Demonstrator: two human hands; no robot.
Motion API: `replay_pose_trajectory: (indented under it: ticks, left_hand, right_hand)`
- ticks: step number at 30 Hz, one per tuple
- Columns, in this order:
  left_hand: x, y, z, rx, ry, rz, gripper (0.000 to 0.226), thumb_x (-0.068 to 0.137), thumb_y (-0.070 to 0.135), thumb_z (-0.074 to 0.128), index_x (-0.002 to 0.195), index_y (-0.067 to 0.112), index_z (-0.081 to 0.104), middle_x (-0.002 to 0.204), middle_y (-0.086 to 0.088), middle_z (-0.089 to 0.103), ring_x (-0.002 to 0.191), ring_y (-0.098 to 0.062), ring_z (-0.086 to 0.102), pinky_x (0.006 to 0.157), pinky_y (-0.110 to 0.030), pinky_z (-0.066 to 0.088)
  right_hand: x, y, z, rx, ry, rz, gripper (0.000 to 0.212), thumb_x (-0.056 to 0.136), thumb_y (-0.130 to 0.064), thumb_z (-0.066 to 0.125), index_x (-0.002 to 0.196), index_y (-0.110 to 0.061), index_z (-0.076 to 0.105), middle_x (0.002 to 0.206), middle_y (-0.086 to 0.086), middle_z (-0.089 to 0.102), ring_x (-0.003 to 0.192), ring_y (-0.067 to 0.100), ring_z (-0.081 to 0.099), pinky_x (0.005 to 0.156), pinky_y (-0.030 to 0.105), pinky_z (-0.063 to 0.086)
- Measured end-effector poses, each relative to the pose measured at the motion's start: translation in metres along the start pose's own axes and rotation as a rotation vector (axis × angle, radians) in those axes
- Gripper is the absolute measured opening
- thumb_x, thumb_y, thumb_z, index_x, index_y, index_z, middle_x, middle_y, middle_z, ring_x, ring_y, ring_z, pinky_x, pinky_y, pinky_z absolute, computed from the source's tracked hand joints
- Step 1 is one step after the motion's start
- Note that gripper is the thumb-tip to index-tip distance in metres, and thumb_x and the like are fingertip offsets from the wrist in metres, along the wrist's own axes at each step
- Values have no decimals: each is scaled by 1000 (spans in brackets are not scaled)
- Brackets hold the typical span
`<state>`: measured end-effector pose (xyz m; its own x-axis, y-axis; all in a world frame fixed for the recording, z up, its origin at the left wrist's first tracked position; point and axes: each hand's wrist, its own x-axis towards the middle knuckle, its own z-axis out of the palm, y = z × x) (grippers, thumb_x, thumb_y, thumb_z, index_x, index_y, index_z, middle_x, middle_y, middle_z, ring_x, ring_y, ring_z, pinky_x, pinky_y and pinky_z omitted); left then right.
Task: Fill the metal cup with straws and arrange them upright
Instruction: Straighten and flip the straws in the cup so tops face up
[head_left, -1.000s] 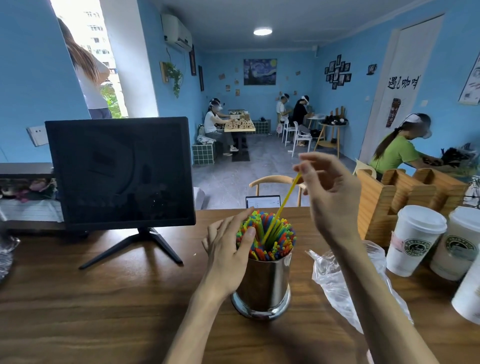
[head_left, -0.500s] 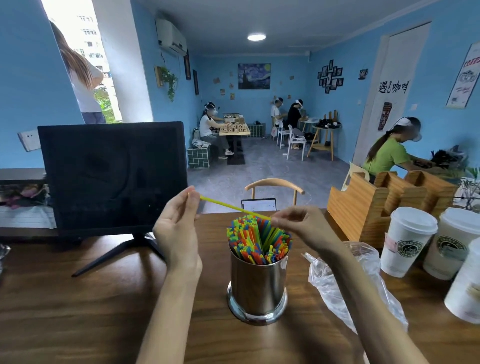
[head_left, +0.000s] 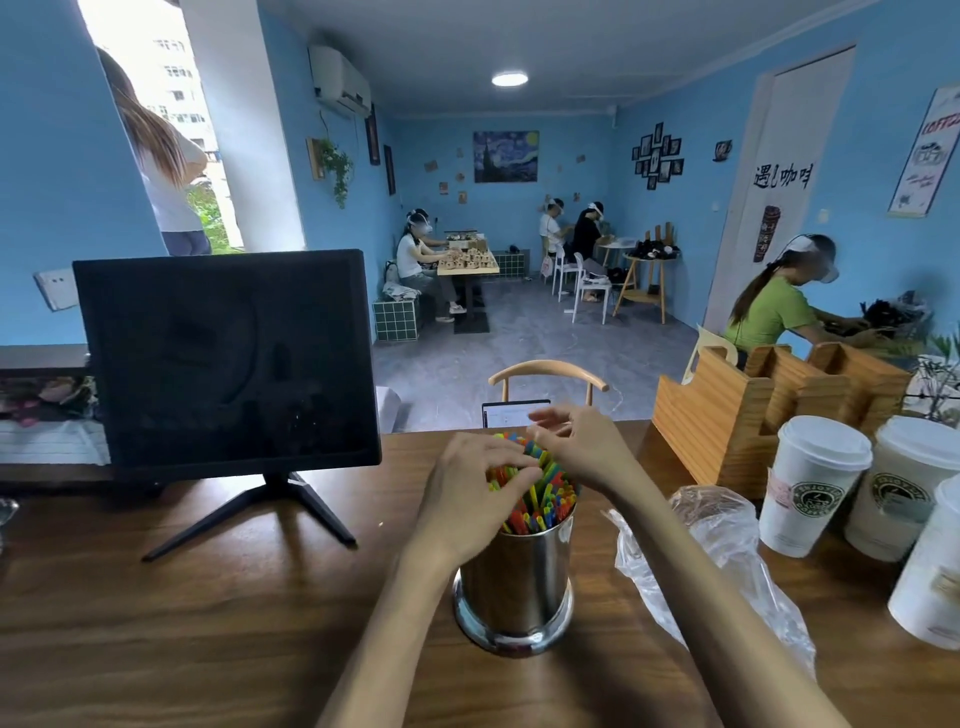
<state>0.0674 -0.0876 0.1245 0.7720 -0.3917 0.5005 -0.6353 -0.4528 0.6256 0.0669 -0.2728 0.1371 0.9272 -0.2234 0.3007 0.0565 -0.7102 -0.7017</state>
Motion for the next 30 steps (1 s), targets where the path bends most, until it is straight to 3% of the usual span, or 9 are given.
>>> replay_pose_trajectory:
  ticks: [4,11,15,20,22,24,27,29,30]
  left_hand:
    - [-3,-4,-5,-51,-7,-41,16,93,45,67,104,41,77,117,30,62,122,-1,42,110,-34,34]
    - [-7,-13,-11,-309,174,-109,15,97,30,66,108,31,77,105,17,73,105,-4,65,89,-38,57]
    - [-10,-12,-11,-393,204,-171,14,97,27,67,106,33,75,106,14,73,102,-3,68,85,-27,58]
    - [-12,-9,-11,-388,249,-206,14,97,31,66,105,40,73,106,16,73,100,-1,67,87,-29,56]
    - [-13,-2,-12,-381,309,-224,12,98,35,64,100,36,76,97,15,75,93,-6,68,83,-35,57]
    - [-15,4,-16,-354,385,-233,24,98,40,62,84,32,80,78,10,74,77,-13,68,74,-37,54]
    - [-16,21,-25,-443,256,-301,53,99,48,56,65,14,79,45,-2,60,43,-12,53,59,-28,42]
    - [-17,34,-30,-595,76,-360,60,94,55,52,81,3,79,48,-4,63,35,-8,43,47,-21,32]
    - [-17,39,-32,-677,16,-378,60,91,59,50,95,6,77,59,-7,70,36,-9,46,41,-18,29]
  right_hand:
    - [9,2,9,-102,-33,56,29,100,-38,58,107,-16,76,101,1,74,90,13,66,74,28,50]
    - [9,-3,3,-98,41,16,23,97,-36,62,95,-19,77,89,-1,72,85,13,67,72,31,56]
    - [6,-15,-9,-31,123,-67,21,101,-35,58,97,-19,71,87,-8,67,85,11,65,76,31,55]
    - [-6,-39,-29,69,344,-244,17,101,-32,58,101,-17,68,84,-5,70,77,5,64,69,25,54]
    - [-16,-54,-39,144,454,-354,9,101,-28,60,98,-21,66,82,-7,71,75,4,67,67,19,53]
    - [-27,-70,-49,202,565,-454,6,101,-24,61,97,-22,65,81,-10,69,73,4,67,63,13,49]
    - [-37,-87,-60,363,683,-534,5,102,-22,60,98,-23,63,81,-8,68,69,9,68,60,18,53]
    - [-40,-93,-61,533,721,-496,8,103,-19,58,96,-19,62,80,-1,68,65,11,69,58,20,54]
    - [-40,-94,-60,637,716,-448,10,103,-16,56,96,-15,63,79,3,68,64,12,69,56,20,54]
